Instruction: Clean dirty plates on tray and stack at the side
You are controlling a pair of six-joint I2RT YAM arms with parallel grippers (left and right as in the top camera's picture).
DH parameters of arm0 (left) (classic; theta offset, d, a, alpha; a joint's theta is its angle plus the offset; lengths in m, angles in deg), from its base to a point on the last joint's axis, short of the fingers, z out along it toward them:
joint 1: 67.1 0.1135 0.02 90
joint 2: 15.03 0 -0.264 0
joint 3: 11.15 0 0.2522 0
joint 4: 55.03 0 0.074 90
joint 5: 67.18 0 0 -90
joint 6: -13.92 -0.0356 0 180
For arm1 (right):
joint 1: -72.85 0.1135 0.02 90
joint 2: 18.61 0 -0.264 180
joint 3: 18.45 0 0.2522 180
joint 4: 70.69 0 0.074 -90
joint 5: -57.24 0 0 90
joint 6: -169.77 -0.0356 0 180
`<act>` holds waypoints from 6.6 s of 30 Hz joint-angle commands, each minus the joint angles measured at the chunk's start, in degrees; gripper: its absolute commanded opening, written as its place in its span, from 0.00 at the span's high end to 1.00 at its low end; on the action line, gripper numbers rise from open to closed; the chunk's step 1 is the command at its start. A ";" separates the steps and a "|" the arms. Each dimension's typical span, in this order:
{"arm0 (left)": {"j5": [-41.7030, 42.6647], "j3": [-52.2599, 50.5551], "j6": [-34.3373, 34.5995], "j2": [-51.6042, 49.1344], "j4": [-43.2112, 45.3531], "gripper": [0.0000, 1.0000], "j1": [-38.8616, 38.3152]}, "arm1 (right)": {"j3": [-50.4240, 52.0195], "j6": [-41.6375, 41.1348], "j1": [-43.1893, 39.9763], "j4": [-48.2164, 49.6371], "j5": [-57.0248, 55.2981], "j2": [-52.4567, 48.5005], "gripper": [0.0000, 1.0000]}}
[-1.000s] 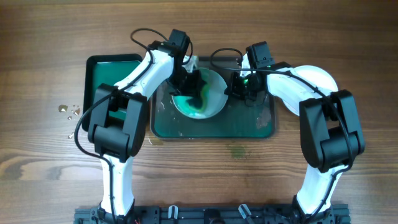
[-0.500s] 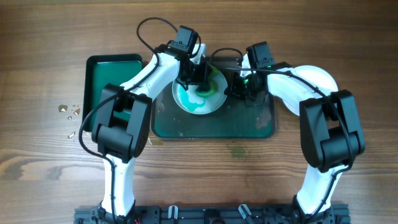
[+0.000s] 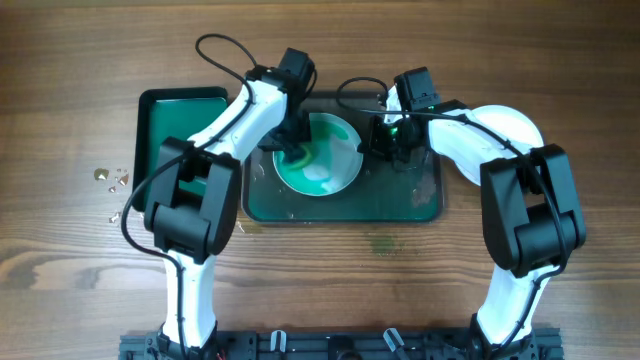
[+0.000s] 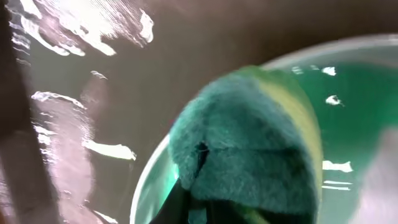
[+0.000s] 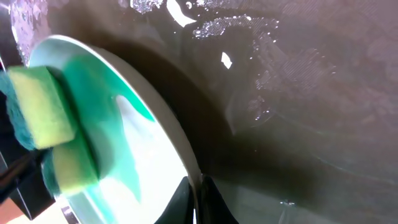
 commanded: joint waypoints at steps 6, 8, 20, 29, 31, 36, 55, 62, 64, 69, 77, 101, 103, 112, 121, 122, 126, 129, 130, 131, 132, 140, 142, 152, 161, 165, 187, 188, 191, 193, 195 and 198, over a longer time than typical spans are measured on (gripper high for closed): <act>33.07 -1.92 -17.51 -1.68 4.09 0.96 -0.02 | 0.85 -0.68 -0.70 -0.42 -1.14 -1.05 0.96; 33.07 -1.92 -17.49 -1.68 7.58 0.96 -0.46 | 0.85 -0.68 -0.70 -0.39 -1.16 -1.05 0.96; -11.13 -1.92 -1.95 -1.68 22.88 0.96 -3.08 | 0.85 -0.63 -0.70 -0.39 -1.18 -1.05 0.96; -26.73 -1.92 6.67 -1.68 9.57 0.96 -3.23 | 0.85 -0.44 -0.70 -0.24 -1.20 -1.05 0.96; -21.11 -1.92 6.78 -1.68 4.59 0.96 -3.80 | 0.85 -0.44 -0.70 -0.22 -1.20 -1.05 0.96; 1.33 -1.92 5.44 -1.68 0.31 0.96 -5.03 | 0.85 -0.46 -0.70 -0.24 -1.20 -1.05 0.96; 5.75 -1.92 -5.07 -1.68 21.59 0.96 -5.31 | 0.85 -0.24 -0.70 -0.24 -1.16 -1.05 0.96; -13.68 0.98 1.77 -1.27 14.95 0.96 -3.26 | 0.85 -0.24 -0.63 -0.24 -1.68 -1.05 0.96; -13.62 4.09 2.69 -1.01 10.25 0.96 -2.01 | 0.85 -0.28 -0.63 -0.24 -1.84 -1.05 0.96; -10.80 14.56 2.58 -0.90 -4.39 0.96 1.07 | 0.85 -0.31 -0.63 0.00 -1.84 -1.05 0.96; -1.60 24.13 2.01 -0.59 -18.51 0.96 5.51 | 0.52 2.36 1.53 0.22 -4.70 0.74 0.96; -1.64 24.13 2.01 -0.61 -18.73 0.96 5.51 | 0.52 11.39 14.75 -16.85 -69.96 29.11 0.96; -1.62 24.13 2.01 -0.61 -18.75 0.96 5.51 | 0.52 13.03 17.53 -16.85 -75.84 29.55 0.96; -1.64 24.13 2.01 -0.61 -18.78 0.96 5.51 | 0.52 15.58 30.77 -17.14 -105.48 29.59 0.96; -1.64 24.13 2.01 -0.61 -18.78 0.96 5.51 | 0.52 17.77 33.48 -16.76 -109.59 29.59 0.96; -1.64 24.13 2.01 -0.61 -18.78 0.96 5.51 | 0.52 17.73 33.48 -16.74 -109.57 29.59 0.96; -1.62 24.13 2.01 -0.61 -18.78 0.96 5.51 | 0.52 17.73 32.83 -16.55 -94.60 29.57 0.96; -1.64 24.13 2.01 -0.61 -18.80 0.96 5.51 | 0.55 14.32 28.92 -16.57 -75.60 29.42 0.96; -1.62 24.13 2.01 -0.61 -18.84 0.96 5.51 | 0.59 12.35 26.97 -16.57 -70.93 29.42 0.96; -1.64 24.13 2.01 -0.61 -18.84 0.96 5.51 | 0.63 10.84 24.79 -16.57 -66.07 29.42 0.95; -1.64 24.13 2.01 -0.61 -18.82 0.96 5.51 | 0.63 10.58 22.82 -16.50 -62.10 29.42 0.95; -1.64 24.13 2.01 -0.61 -18.82 0.96 5.51 | 0.66 11.28 5.51 -14.03 -31.19 23.12 0.96; -1.62 24.13 2.01 -0.61 -18.82 0.96 5.51 | 0.66 11.28 3.23 -13.73 -27.87 19.28 0.96; -1.64 24.13 2.01 -0.61 -18.78 0.96 5.51 | 0.42 10.54 0.81 -10.99 -16.61 6.54 0.80; -1.62 24.13 2.03 -0.61 -17.92 0.96 5.51 | 0.42 9.20 -0.24 -9.11 -12.13 2.51 0.77; -1.62 24.13 2.03 -0.61 -17.70 0.96 5.51 | 0.42 9.18 -0.24 -8.70 -11.50 1.88 0.79; -1.62 24.13 2.03 -0.61 -17.70 0.96 5.51 | -1.16 14.95 8.52 -15.50 -62.40 29.18 0.96; -1.62 24.13 2.03 -0.61 -17.70 0.96 5.51 | -1.16 15.87 10.49 -16.04 -67.12 29.81 0.96; -1.62 24.13 2.03 -0.61 -17.70 0.96 5.51 | -1.16 16.37 15.58 -17.97 -79.14 30.08 0.96; -1.62 24.13 2.03 -0.61 -17.70 0.96 5.51 | -1.16 19.69 19.85 -18.56 -87.89 30.08 0.96; -1.62 24.13 2.03 -0.61 -17.70 0.96 5.51 | -1.16 22.49 23.02 -18.45 -94.31 30.08 0.96; -1.62 24.13 2.03 -0.61 -17.73 0.96 5.51 | -1.16 26.25 26.82 -18.38 -101.74 30.08 0.96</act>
